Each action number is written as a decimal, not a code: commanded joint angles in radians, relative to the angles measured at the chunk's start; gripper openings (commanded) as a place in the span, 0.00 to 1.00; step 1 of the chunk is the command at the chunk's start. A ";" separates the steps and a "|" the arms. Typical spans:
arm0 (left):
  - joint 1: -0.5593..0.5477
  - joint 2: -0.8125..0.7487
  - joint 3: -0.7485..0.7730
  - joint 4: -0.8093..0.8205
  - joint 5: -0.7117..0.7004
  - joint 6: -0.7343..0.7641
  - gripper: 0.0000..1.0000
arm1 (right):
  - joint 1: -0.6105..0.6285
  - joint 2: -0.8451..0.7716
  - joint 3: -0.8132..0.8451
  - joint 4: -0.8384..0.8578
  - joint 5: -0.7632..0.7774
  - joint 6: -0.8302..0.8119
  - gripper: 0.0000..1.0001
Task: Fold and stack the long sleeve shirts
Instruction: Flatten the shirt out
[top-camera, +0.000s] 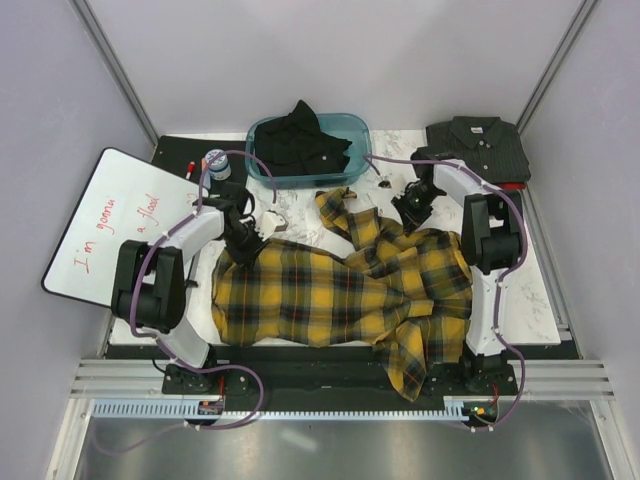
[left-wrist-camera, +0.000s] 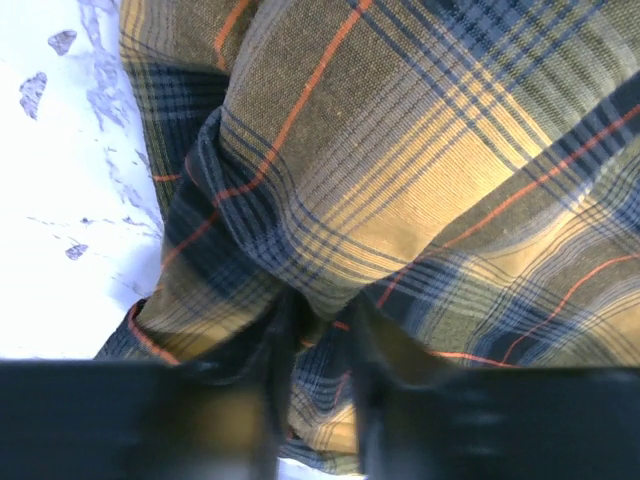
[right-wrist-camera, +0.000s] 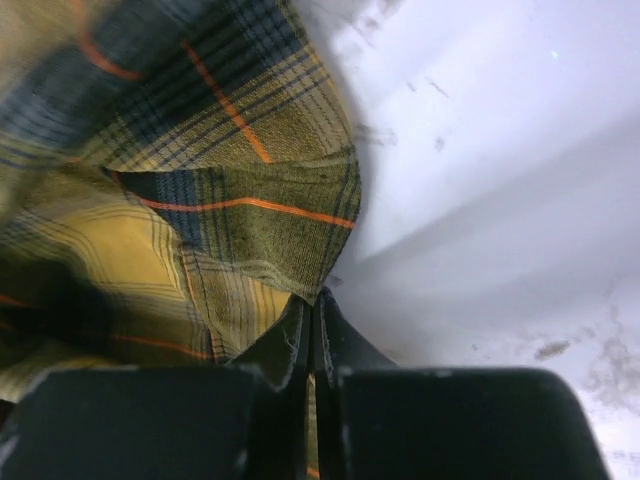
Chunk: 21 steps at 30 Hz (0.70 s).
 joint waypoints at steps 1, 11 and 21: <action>0.008 -0.114 -0.009 0.011 -0.016 0.034 0.15 | -0.078 -0.112 -0.027 0.029 0.105 0.005 0.00; -0.013 -0.467 -0.393 -0.036 -0.032 0.258 0.02 | -0.327 -0.435 -0.456 -0.067 0.161 -0.230 0.00; -0.033 -0.590 -0.336 -0.159 0.101 0.266 0.58 | -0.338 -0.488 -0.546 -0.116 0.195 -0.307 0.14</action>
